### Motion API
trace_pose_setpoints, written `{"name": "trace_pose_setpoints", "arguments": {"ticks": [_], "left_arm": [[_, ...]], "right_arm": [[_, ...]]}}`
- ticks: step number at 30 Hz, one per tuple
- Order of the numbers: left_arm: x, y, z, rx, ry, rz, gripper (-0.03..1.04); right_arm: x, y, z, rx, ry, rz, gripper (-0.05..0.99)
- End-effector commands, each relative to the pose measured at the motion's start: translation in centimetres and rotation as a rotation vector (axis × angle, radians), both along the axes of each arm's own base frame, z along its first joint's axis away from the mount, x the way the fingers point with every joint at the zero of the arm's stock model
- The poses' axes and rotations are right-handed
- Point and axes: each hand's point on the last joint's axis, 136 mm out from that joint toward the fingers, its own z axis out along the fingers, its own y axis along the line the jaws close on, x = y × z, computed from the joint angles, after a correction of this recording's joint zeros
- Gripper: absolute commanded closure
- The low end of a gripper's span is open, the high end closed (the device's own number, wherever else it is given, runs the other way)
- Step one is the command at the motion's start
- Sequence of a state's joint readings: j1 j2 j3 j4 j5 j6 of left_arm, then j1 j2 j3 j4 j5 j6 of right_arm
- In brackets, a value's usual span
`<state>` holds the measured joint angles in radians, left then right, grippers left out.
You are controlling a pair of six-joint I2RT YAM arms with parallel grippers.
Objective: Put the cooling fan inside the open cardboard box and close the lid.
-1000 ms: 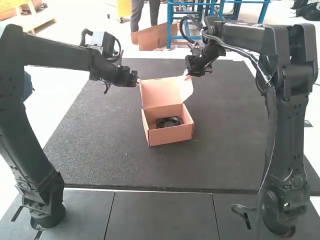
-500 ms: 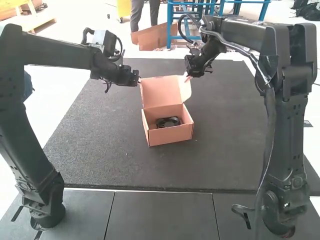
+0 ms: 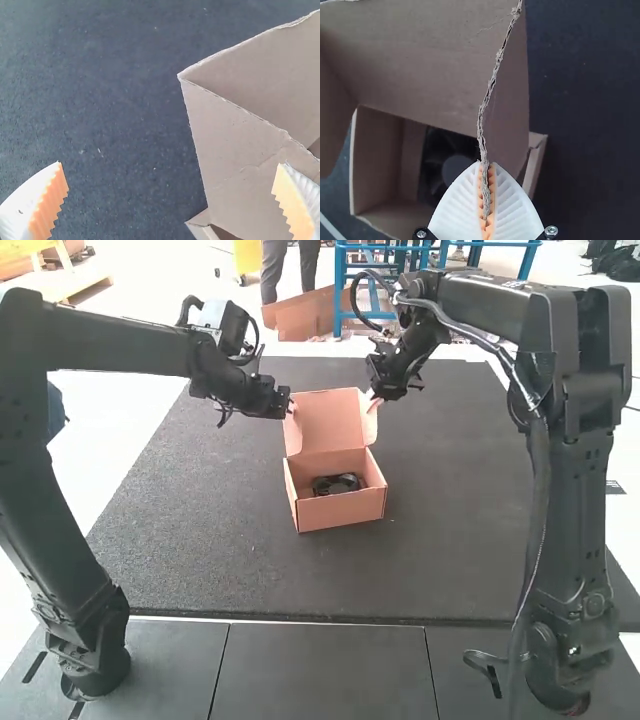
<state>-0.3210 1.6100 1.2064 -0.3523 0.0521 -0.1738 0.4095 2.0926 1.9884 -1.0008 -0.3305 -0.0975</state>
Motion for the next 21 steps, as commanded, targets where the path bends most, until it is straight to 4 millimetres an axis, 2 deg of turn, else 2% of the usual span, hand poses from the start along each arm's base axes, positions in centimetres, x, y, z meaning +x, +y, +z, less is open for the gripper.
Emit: {"name": "trace_pose_setpoints", "arguments": {"ticks": [1,6,12,21], "left_arm": [[-0.1,-0.6,3.2,-0.028,-0.061,-0.012,0.04],[-0.7,-0.3,3.4,-0.023,-0.05,-0.011,0.04],[-1.9,-1.2,3.2,-0.021,-0.036,-0.038,0.04],[-3.6,-2.4,1.6,-0.006,-0.005,-0.078,0.04]], "right_arm": [[-1.0,0.6,0.7,0.002,0.007,0.016,0.94],[-1.8,0.7,0.9,-0.004,0.025,0.025,0.94],[-2.5,0.5,1.2,-0.009,0.039,0.024,0.94],[-3.8,-0.1,1.2,-0.014,0.058,0.019,0.94]]}}
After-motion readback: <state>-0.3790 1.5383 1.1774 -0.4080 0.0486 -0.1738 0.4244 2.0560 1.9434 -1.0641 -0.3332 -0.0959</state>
